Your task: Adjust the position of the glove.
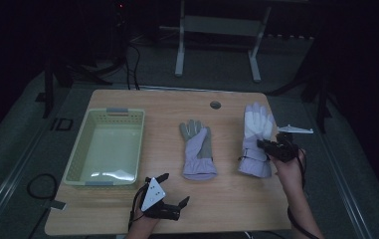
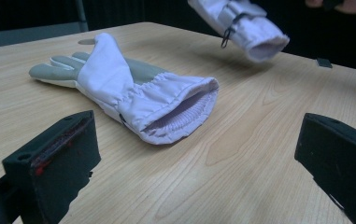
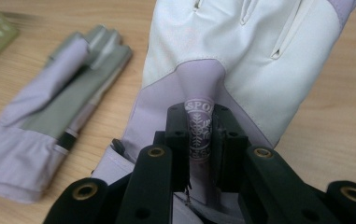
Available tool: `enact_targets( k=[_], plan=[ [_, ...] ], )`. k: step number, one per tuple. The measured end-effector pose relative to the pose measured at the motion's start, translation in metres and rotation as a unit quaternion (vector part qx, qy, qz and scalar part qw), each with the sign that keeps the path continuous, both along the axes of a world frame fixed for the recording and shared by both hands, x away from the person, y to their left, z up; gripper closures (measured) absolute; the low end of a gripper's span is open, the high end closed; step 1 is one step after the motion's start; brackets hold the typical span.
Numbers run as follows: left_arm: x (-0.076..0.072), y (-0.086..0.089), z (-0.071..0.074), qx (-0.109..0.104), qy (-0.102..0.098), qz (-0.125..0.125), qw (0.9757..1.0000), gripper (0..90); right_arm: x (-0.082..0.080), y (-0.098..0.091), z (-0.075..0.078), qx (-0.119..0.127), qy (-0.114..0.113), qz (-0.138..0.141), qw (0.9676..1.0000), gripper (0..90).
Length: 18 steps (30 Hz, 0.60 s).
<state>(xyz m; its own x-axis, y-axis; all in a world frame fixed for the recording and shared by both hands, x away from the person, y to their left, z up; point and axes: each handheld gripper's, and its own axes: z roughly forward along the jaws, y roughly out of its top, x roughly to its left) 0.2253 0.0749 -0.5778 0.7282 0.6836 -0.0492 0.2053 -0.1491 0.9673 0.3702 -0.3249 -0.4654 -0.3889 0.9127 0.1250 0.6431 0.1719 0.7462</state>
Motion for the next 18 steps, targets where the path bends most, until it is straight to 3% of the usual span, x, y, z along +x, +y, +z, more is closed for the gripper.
enact_targets(
  k=[6, 18],
  plan=[
    [0.0, 0.0, 0.0, 0.001, -0.001, 0.001, 1.0, 0.0, -0.004, 0.006, 0.022, 0.009, -0.016, 0.007, 0.9998, 78.7],
    [-0.001, -0.001, 0.0, 0.003, -0.003, 0.0, 1.0, 0.0, -0.012, 0.037, 0.061, 0.011, -0.041, 0.033, 0.9986, 78.5]
  ],
)
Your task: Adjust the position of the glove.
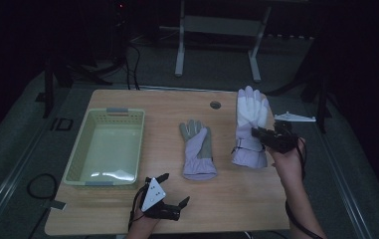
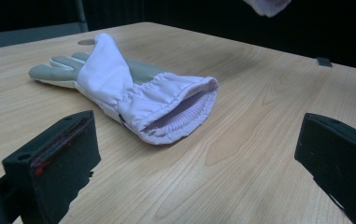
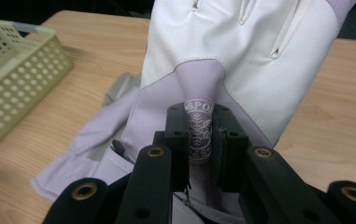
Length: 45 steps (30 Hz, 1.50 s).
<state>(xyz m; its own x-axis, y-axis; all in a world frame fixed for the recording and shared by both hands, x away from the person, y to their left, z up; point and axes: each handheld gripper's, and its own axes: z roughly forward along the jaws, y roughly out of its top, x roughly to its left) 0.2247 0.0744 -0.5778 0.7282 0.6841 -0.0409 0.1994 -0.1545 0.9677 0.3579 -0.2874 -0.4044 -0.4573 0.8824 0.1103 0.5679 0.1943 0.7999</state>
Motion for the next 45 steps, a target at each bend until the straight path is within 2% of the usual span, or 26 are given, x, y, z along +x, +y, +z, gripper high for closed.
enact_targets(
  k=[4, 9, 15, 21, 24, 26, 32, 37, 41, 45],
  plan=[
    [-0.001, -0.001, 0.0, 0.003, -0.005, -0.001, 1.0, 0.0, -0.004, 0.017, 0.009, -0.018, -0.012, 0.005, 0.9997, 78.3],
    [-0.001, -0.001, 0.0, 0.002, -0.005, -0.001, 1.0, 0.0, -0.007, 0.039, 0.015, -0.009, -0.01, 0.017, 0.9998, 78.3],
    [-0.001, -0.001, 0.0, 0.004, -0.007, -0.003, 1.0, 0.0, -0.01, 0.069, 0.017, -0.019, -0.012, 0.036, 0.9991, 77.7],
    [-0.001, -0.001, 0.0, 0.002, -0.005, -0.003, 1.0, 0.0, -0.009, 0.099, 0.011, -0.021, 0.002, 0.054, 0.9983, 77.8],
    [-0.001, -0.001, 0.0, -0.001, -0.005, -0.002, 1.0, 0.0, -0.009, 0.113, 0.007, -0.019, 0.017, 0.062, 0.9978, 77.9],
    [-0.001, -0.001, 0.0, -0.002, -0.005, -0.002, 1.0, 0.0, -0.008, 0.122, 0.004, -0.013, 0.026, 0.066, 0.9974, 77.8],
    [-0.001, -0.001, 0.0, -0.001, -0.006, -0.003, 1.0, 0.0, -0.005, 0.144, -0.013, -0.036, 0.05, 0.068, 0.9958, 77.9],
    [-0.001, 0.0, 0.0, -0.003, -0.003, -0.003, 1.0, 0.0, 0.007, 0.15, -0.032, -0.05, 0.076, 0.057, 0.9942, 77.9],
    [-0.001, 0.0, 0.0, -0.002, -0.004, -0.003, 1.0, 0.0, 0.017, 0.15, -0.048, -0.05, 0.098, 0.044, 0.993, 77.9],
    [-0.001, 0.0, 0.0, -0.001, -0.005, -0.003, 1.0, 0.0, 0.024, 0.154, -0.064, -0.065, 0.114, 0.035, 0.9907, 77.9]
  ],
)
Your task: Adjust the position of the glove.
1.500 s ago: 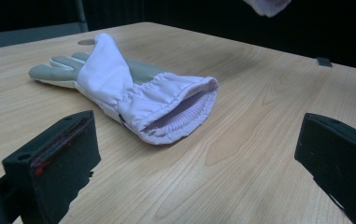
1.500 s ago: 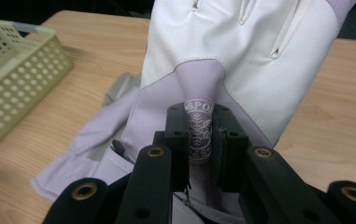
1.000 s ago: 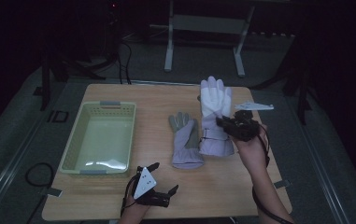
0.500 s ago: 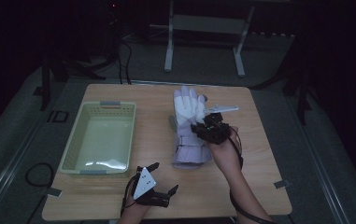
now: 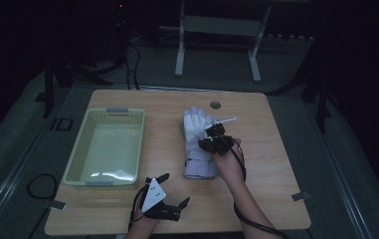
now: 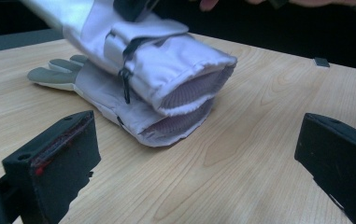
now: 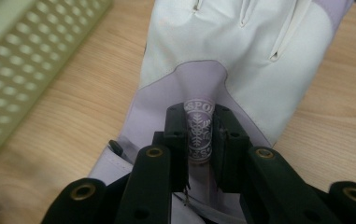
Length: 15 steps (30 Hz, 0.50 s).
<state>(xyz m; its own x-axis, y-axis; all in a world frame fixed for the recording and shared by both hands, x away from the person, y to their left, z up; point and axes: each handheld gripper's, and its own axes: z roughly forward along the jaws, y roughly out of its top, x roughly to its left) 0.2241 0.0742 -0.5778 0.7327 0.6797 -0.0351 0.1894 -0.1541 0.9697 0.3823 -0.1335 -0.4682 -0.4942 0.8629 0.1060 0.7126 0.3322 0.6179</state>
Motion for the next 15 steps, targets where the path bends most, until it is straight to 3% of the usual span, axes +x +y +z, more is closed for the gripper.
enact_targets(
  k=[8, 15],
  plan=[
    [0.0, 0.0, 0.0, -0.002, 0.002, -0.001, 1.0, 0.0, 0.015, 0.004, -0.023, -0.016, 0.028, -0.003, 0.9995, 77.3],
    [0.0, 0.0, 0.0, 0.0, 0.001, -0.002, 1.0, 0.0, 0.019, 0.0, -0.032, -0.023, 0.028, -0.008, 0.9993, 74.2]
  ],
)
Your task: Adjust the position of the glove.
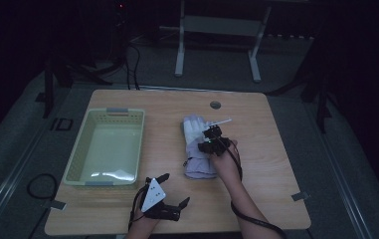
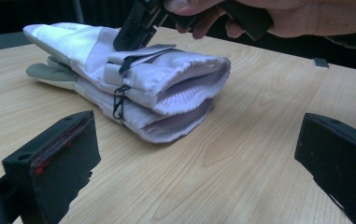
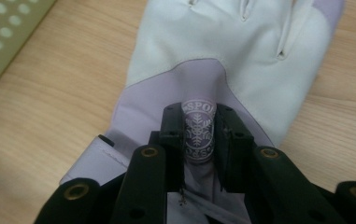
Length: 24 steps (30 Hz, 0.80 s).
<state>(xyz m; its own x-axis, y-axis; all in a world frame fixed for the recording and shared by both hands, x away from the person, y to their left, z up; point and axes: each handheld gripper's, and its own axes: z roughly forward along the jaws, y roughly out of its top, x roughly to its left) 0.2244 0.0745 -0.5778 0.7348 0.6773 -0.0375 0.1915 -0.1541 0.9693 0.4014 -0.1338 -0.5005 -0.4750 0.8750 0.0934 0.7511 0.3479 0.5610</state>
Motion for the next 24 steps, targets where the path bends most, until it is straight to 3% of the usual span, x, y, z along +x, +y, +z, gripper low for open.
enact_targets(
  k=[3, 5, 7, 9, 12, 14, 16, 19, 20, 22, 24],
  plan=[
    [0.0, 0.0, 0.0, -0.001, 0.001, -0.001, 1.0, 0.0, 0.001, -0.003, -0.002, -0.006, -0.004, 0.001, 1.0, 72.8],
    [0.001, 0.001, 0.0, -0.002, 0.002, -0.001, 1.0, 0.0, 0.001, -0.004, -0.002, 0.0, 0.0, 0.013, 0.9999, 67.4],
    [0.001, 0.001, 0.0, -0.004, 0.007, -0.002, 1.0, 0.0, 0.0, -0.005, 0.001, 0.004, -0.01, 0.032, 0.9994, 60.0],
    [0.001, 0.002, 0.0, -0.008, 0.007, -0.007, 0.9999, 0.0, -0.001, -0.007, 0.005, 0.014, -0.014, 0.04, 0.999, 50.3],
    [0.002, 0.002, 0.0, -0.01, 0.007, -0.009, 0.9999, 0.0, -0.004, -0.014, 0.012, 0.026, -0.042, 0.045, 0.9978, 40.6],
    [0.002, 0.002, 0.0, -0.008, 0.012, -0.005, 0.9999, 0.0, -0.006, -0.02, 0.017, 0.045, -0.044, 0.042, 0.9971, 38.6],
    [0.003, 0.001, 0.0, -0.007, 0.017, 0.005, 0.9998, 0.0, -0.009, -0.027, 0.02, 0.057, -0.062, 0.049, 0.9953, 31.4],
    [0.005, 0.003, 0.0, -0.016, 0.027, 0.014, 0.9994, 0.0, -0.012, -0.034, 0.021, 0.073, -0.064, 0.068, 0.993, 22.7],
    [0.005, 0.003, 0.0, -0.017, 0.029, 0.015, 0.9993, 0.0, -0.013, -0.037, 0.02, 0.081, -0.072, 0.078, 0.991, 14.1],
    [0.007, 0.004, 0.0, -0.019, 0.036, 0.014, 0.9991, 0.0, -0.014, -0.041, 0.018, 0.079, -0.069, 0.08, 0.9913, 13.8],
    [0.009, 0.004, 0.0, -0.019, 0.045, 0.006, 0.9988, 0.0, -0.015, -0.046, 0.016, 0.101, -0.077, 0.098, 0.987, 12.1]
  ],
)
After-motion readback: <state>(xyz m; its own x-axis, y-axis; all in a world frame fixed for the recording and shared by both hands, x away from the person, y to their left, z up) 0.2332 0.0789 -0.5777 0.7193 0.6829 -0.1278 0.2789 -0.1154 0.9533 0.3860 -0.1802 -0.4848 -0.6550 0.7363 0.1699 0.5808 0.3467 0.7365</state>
